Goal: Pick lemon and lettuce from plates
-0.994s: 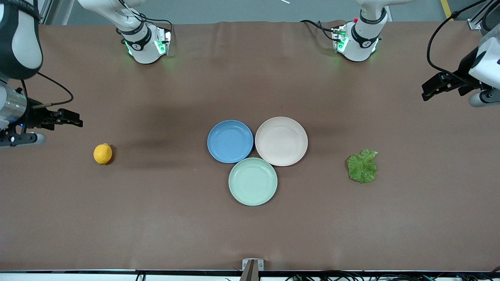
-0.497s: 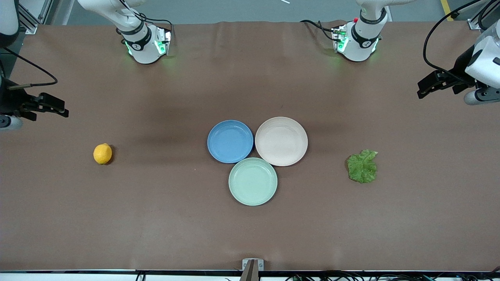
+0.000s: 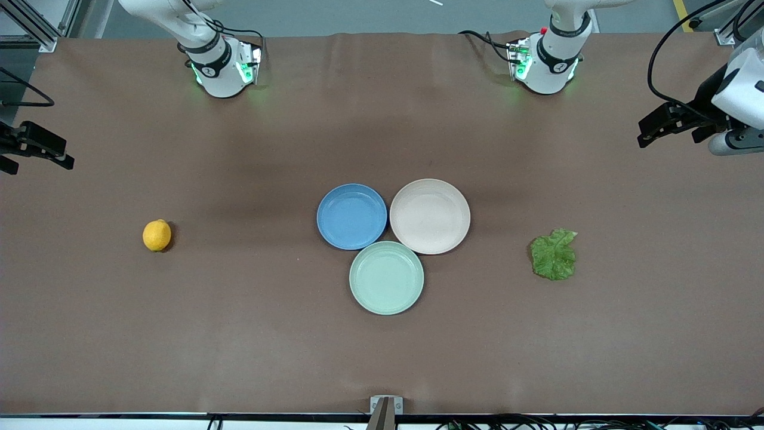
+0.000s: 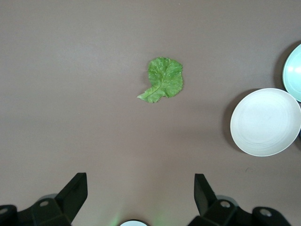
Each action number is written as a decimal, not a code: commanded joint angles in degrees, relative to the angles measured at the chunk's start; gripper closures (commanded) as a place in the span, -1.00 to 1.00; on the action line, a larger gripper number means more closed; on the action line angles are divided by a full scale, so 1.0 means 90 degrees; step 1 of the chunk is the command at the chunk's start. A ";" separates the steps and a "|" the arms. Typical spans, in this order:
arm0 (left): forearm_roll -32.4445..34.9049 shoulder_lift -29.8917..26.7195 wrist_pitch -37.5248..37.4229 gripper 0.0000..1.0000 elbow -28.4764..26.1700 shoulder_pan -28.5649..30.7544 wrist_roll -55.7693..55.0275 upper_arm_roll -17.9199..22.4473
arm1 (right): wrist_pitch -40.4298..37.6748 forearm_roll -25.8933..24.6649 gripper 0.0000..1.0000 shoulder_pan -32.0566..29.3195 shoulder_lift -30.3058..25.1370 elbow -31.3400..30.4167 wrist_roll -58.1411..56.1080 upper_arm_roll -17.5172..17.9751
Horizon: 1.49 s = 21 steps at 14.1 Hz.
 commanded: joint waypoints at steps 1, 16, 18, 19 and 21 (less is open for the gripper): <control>-0.0031 -0.0129 -0.0012 -1.00 -0.0062 0.0040 0.0161 0.0015 | -0.0074 -0.0106 -1.00 0.0018 0.0042 0.0096 0.0102 0.0040; -0.0041 -0.0022 -0.0032 -1.00 0.0104 0.0108 0.0181 0.0054 | -0.0055 -0.0057 -1.00 -0.0988 0.0042 0.0096 0.0102 0.1007; -0.0051 -0.0022 -0.0032 -1.00 0.0114 0.0108 0.0181 0.0054 | -0.0045 -0.0047 -1.00 -0.1007 0.0042 0.0096 0.0102 0.1027; -0.0041 -0.0022 -0.0032 -1.00 0.0143 0.0108 0.0171 0.0064 | -0.0045 -0.0038 -1.00 -0.1017 0.0042 0.0096 0.0102 0.1036; -0.0099 -0.0022 -0.0032 -1.00 0.0192 0.0108 0.0181 0.0054 | -0.0055 -0.0038 -1.00 -0.1104 0.0042 0.0105 0.0102 0.1114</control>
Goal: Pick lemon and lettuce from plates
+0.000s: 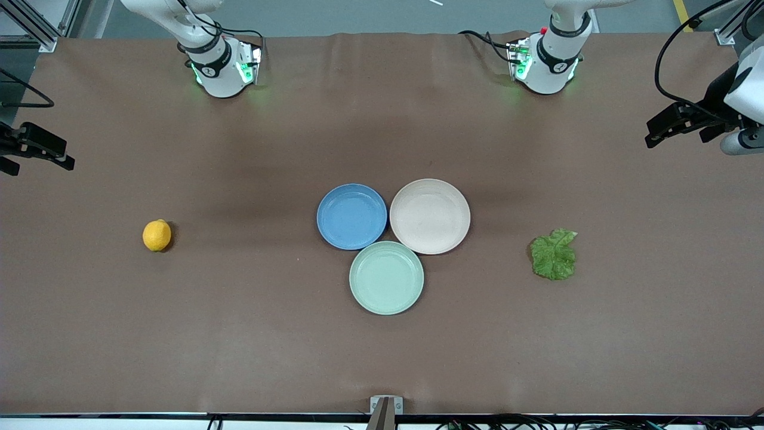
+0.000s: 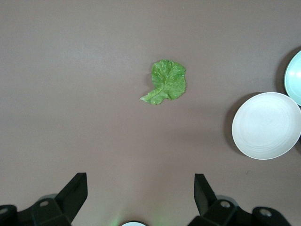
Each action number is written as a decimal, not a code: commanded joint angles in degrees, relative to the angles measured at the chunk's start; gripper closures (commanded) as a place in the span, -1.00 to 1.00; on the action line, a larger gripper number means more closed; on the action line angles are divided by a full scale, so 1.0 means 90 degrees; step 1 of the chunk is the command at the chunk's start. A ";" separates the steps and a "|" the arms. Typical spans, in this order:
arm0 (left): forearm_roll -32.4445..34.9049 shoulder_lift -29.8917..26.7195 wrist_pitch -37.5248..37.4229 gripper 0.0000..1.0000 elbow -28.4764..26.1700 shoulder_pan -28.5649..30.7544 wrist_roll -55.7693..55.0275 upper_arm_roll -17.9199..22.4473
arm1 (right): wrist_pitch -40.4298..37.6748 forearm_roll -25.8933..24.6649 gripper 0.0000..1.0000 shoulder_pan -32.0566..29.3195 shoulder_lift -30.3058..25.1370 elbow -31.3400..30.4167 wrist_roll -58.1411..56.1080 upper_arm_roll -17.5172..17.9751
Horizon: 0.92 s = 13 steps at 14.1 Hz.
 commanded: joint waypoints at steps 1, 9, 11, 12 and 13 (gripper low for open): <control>-0.0100 -0.0022 -0.0032 -1.00 0.0147 0.0036 0.0167 0.0006 | -0.0046 -0.0036 -1.00 -0.0279 0.0016 0.0095 0.0095 0.0289; -0.0110 -0.0032 -0.0158 -1.00 0.0157 0.0027 0.0167 -0.0003 | -0.0026 -0.0066 -1.00 -0.0543 0.0025 0.0095 0.0095 0.0602; -0.0109 -0.0032 -0.0198 -1.00 0.0166 0.0017 0.0177 -0.0003 | -0.0026 -0.0066 -1.00 -0.0543 0.0025 0.0105 0.0095 0.0602; -0.0109 -0.0032 -0.0198 -1.00 0.0166 0.0017 0.0177 -0.0013 | -0.0026 -0.0066 -1.00 -0.0543 0.0025 0.0095 0.0095 0.0602; -0.0109 -0.0032 -0.0198 -1.00 0.0166 0.0017 0.0167 -0.0004 | -0.0026 -0.0066 -1.00 -0.0543 0.0025 0.0105 0.0095 0.0602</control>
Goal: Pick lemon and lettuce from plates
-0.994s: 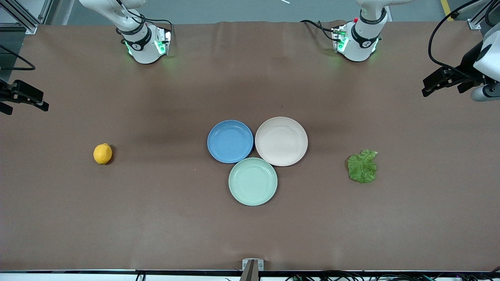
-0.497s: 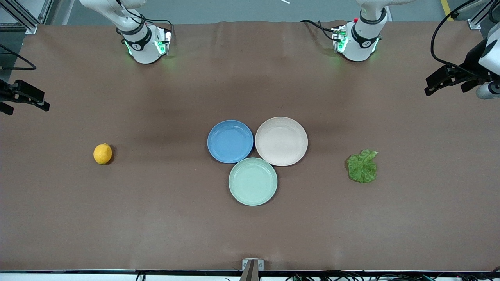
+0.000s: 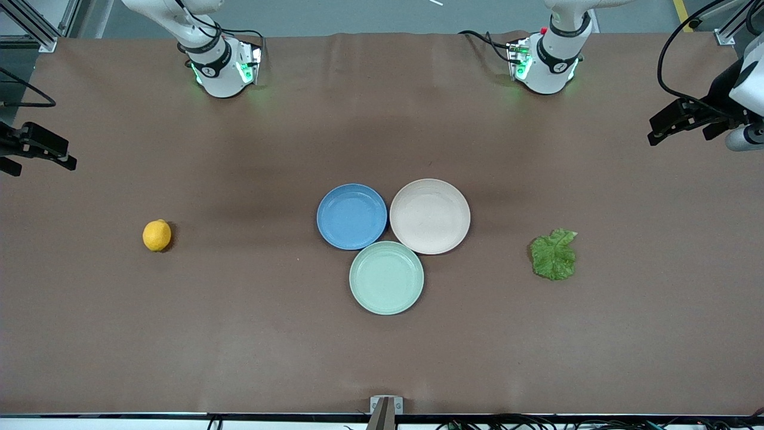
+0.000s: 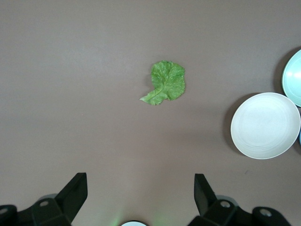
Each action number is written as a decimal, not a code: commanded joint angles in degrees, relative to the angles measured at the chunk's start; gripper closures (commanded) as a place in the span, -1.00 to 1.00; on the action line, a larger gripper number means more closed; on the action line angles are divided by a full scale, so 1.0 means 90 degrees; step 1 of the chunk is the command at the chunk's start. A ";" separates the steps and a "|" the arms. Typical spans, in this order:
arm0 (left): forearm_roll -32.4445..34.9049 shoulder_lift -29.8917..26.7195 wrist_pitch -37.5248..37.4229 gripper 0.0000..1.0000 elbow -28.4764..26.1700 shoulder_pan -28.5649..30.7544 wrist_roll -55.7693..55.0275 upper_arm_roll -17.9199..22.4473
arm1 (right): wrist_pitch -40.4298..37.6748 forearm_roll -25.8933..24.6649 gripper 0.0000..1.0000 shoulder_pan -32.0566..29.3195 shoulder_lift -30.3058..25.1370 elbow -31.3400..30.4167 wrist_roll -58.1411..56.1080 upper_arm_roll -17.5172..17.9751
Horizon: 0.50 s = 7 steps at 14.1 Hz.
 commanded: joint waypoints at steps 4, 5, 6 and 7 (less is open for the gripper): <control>-0.0099 -0.0032 -0.0136 -1.00 0.0073 0.0022 0.0147 -0.0007 | -0.0035 -0.0075 -1.00 -0.0173 0.0025 0.0102 0.0094 0.0182; -0.0070 -0.0032 -0.0136 -1.00 0.0073 0.0022 0.0147 -0.0017 | -0.0025 -0.0075 -1.00 -0.0173 0.0025 0.0102 0.0094 0.0182; -0.0041 -0.0032 -0.0165 -1.00 0.0073 0.0003 0.0137 -0.0026 | -0.0025 -0.0075 -1.00 -0.0173 0.0025 0.0092 0.0094 0.0182; -0.0031 -0.0032 -0.0185 -1.00 0.0073 0.0022 0.0147 -0.0036 | -0.0025 -0.0085 -1.00 -0.0173 0.0025 0.0092 0.0094 0.0182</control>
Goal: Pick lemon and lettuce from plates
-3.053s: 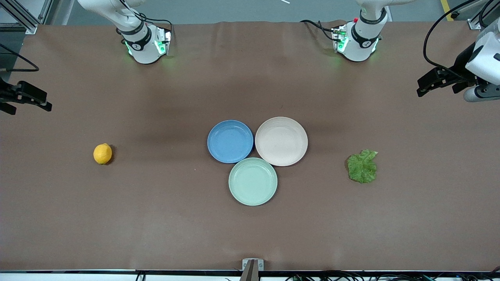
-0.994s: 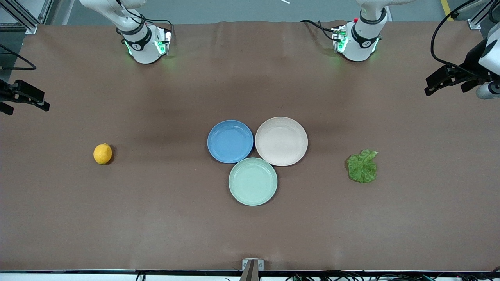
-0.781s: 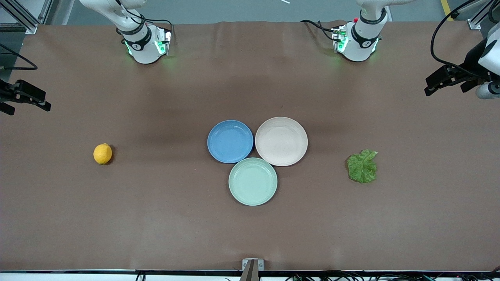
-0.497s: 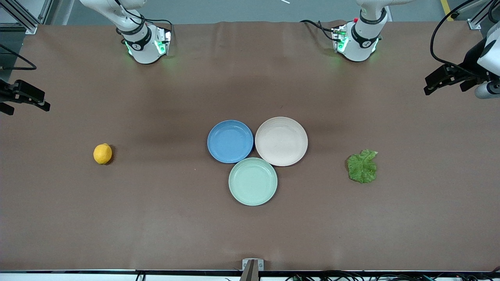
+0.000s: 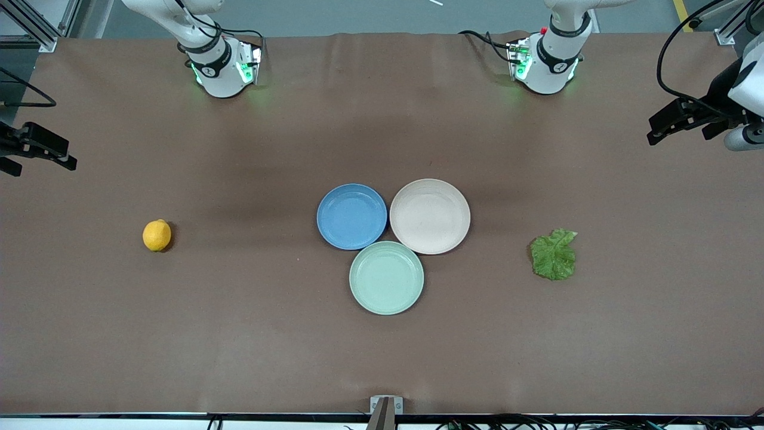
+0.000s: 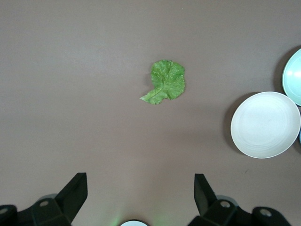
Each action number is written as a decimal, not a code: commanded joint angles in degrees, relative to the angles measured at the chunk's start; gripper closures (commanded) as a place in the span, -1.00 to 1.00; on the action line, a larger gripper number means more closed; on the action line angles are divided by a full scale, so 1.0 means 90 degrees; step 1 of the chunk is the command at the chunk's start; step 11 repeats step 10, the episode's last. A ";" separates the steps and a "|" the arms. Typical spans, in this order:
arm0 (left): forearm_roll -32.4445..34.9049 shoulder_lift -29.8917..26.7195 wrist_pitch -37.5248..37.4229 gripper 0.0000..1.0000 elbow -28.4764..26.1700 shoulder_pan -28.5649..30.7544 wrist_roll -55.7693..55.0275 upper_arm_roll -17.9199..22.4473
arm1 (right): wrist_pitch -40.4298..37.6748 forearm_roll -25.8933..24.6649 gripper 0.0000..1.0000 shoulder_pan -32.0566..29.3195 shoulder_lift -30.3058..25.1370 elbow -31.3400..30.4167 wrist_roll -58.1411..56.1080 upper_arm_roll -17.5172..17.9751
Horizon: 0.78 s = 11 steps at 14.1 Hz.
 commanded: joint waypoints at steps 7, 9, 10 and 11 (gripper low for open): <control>-0.0031 -0.0022 -0.0153 -1.00 0.0073 0.0023 0.0137 -0.0024 | 0.0224 -0.0085 -1.00 -0.0162 -0.0326 -0.0270 0.0094 0.0162; -0.0031 -0.0022 -0.0153 -1.00 0.0073 0.0023 0.0137 -0.0024 | 0.0234 -0.0095 -1.00 -0.0162 -0.0443 -0.0367 0.0094 0.0162; -0.0021 -0.0022 -0.0163 -1.00 0.0063 0.0023 0.0137 -0.0024 | 0.0224 -0.0095 -1.00 -0.0162 -0.0463 -0.0377 0.0094 0.0162; -0.0021 -0.0022 -0.0163 -1.00 0.0063 0.0023 0.0137 -0.0024 | 0.0224 -0.0095 -1.00 -0.0162 -0.0463 -0.0377 0.0094 0.0162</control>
